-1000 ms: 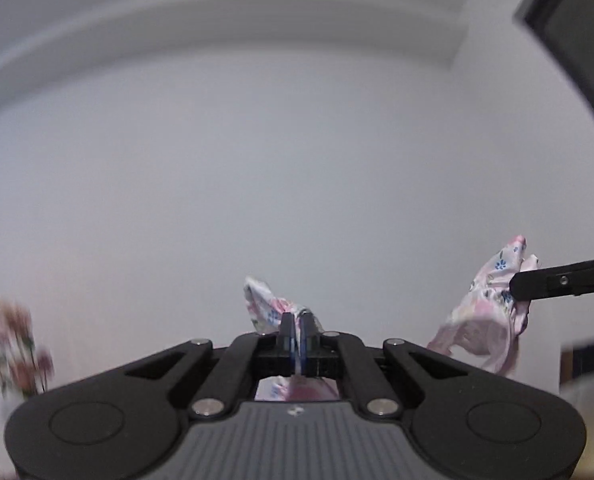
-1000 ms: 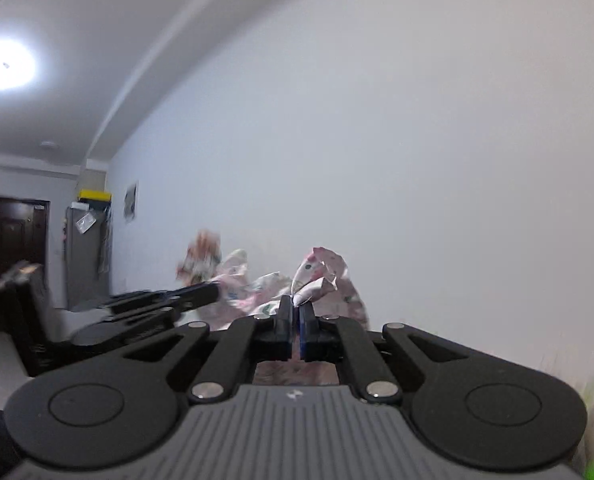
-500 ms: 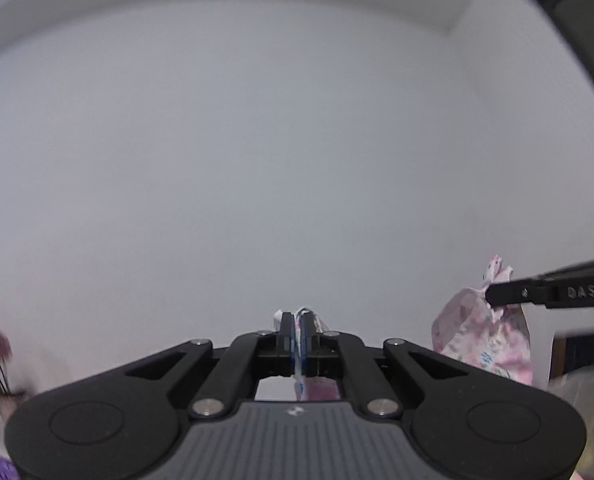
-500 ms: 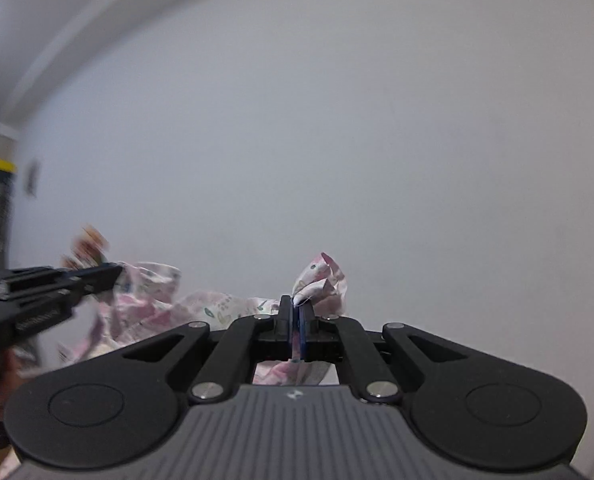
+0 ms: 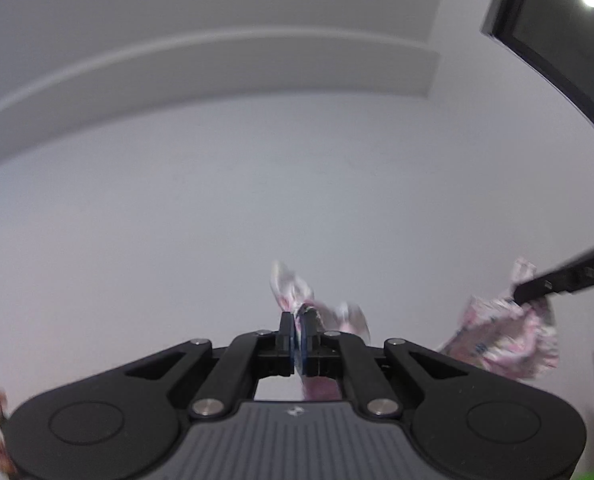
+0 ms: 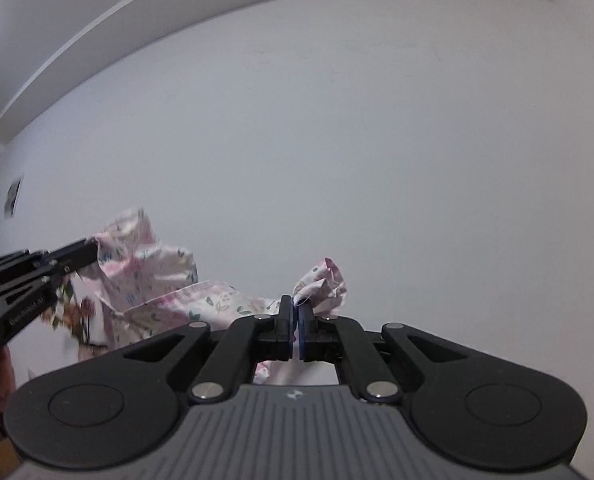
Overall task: Fold clothes
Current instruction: 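Lift the garment high with the left gripper while the right gripper holds another edge, then lay the garment down on the table with both grippers, spreading it out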
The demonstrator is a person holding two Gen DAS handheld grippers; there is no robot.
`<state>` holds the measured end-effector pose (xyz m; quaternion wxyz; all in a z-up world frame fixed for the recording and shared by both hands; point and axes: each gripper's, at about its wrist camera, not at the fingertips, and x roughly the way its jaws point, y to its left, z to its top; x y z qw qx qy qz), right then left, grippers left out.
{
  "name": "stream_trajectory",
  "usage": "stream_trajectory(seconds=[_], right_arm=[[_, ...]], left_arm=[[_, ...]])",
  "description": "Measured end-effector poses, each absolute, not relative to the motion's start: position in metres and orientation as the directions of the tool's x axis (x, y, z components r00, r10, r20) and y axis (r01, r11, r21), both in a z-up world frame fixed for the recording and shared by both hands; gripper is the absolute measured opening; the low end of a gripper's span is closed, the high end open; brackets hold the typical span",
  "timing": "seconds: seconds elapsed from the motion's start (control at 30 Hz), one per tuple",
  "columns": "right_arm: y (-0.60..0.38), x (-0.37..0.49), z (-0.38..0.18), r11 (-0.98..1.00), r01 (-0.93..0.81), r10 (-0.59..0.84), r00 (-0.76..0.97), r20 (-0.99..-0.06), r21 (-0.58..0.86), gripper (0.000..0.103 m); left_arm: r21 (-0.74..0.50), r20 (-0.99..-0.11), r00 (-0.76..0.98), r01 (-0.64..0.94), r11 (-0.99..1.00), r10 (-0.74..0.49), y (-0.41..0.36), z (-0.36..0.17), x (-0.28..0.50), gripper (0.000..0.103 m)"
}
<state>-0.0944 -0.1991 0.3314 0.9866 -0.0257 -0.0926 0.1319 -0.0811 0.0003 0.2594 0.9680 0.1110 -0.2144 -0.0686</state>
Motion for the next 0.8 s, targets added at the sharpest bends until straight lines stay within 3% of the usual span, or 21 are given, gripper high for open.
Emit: stream_trajectory(seconds=[0.07,0.13,0.17,0.23,0.27,0.33,0.37,0.4,0.43,0.53,0.67,0.73,0.8], right_arm=[[-0.204,-0.103,0.293,0.959,-0.271,0.277,0.957,0.083,-0.082,0.002],[-0.209,-0.105,0.233,0.951,-0.301,0.296,0.952,-0.073,-0.075,0.004],[-0.212,-0.102,0.199,0.945,-0.320,0.301,0.931,-0.207,-0.065,0.005],[-0.219,-0.097,0.130,0.941,-0.336,0.285,0.840,-0.462,-0.031,0.021],[-0.221,-0.101,0.105,0.948,-0.319,0.267,0.806,-0.528,-0.007,0.021],[-0.234,-0.113,0.078,0.949,-0.297,0.302,0.772,-0.559,0.103,0.027],[-0.234,-0.116,0.078,0.942,-0.303,0.330,0.771,-0.544,0.142,0.031],[-0.228,-0.114,0.084,0.937,-0.313,0.347,0.781,-0.519,0.155,0.044],[-0.221,-0.111,0.092,0.931,-0.325,0.364,0.791,-0.493,0.166,0.052],[-0.195,-0.099,0.100,0.897,-0.397,0.440,0.759,-0.480,0.196,0.062],[-0.153,-0.057,0.072,0.872,-0.445,0.477,0.686,-0.550,0.203,0.063],[-0.134,-0.042,0.055,0.859,-0.463,0.496,0.651,-0.574,0.218,0.060],[-0.115,-0.032,0.044,0.837,-0.502,0.518,0.604,-0.605,0.216,0.057]], left_arm=[[0.211,0.221,0.953,0.162,0.964,-0.208,-0.002,0.204,-0.095,0.008],[0.098,-0.046,0.956,0.291,0.952,-0.288,0.001,0.142,-0.104,0.024],[0.013,-0.158,0.932,0.332,0.943,-0.326,0.005,0.118,-0.105,0.035],[-0.176,-0.335,0.852,0.362,0.915,-0.402,0.016,0.080,-0.103,0.035],[-0.238,-0.376,0.823,0.359,0.903,-0.426,0.022,0.071,-0.101,0.036],[-0.259,-0.372,0.842,0.309,0.915,-0.390,0.042,0.080,-0.085,0.044],[-0.255,-0.357,0.866,0.271,0.928,-0.351,0.054,0.088,-0.066,0.062],[-0.252,-0.341,0.887,0.232,0.940,-0.310,0.067,0.096,-0.048,0.077],[-0.244,-0.349,0.892,0.209,0.947,-0.287,0.074,0.100,-0.027,0.078],[-0.219,-0.417,0.876,0.161,0.962,-0.242,0.088,0.103,0.042,0.078],[-0.211,-0.561,0.805,0.089,0.974,-0.195,0.079,0.083,0.133,0.078],[-0.145,-0.613,0.779,0.055,0.988,-0.133,0.070,0.067,0.166,0.078],[-0.071,-0.656,0.752,0.014,0.997,-0.057,0.062,0.042,0.190,0.065]])
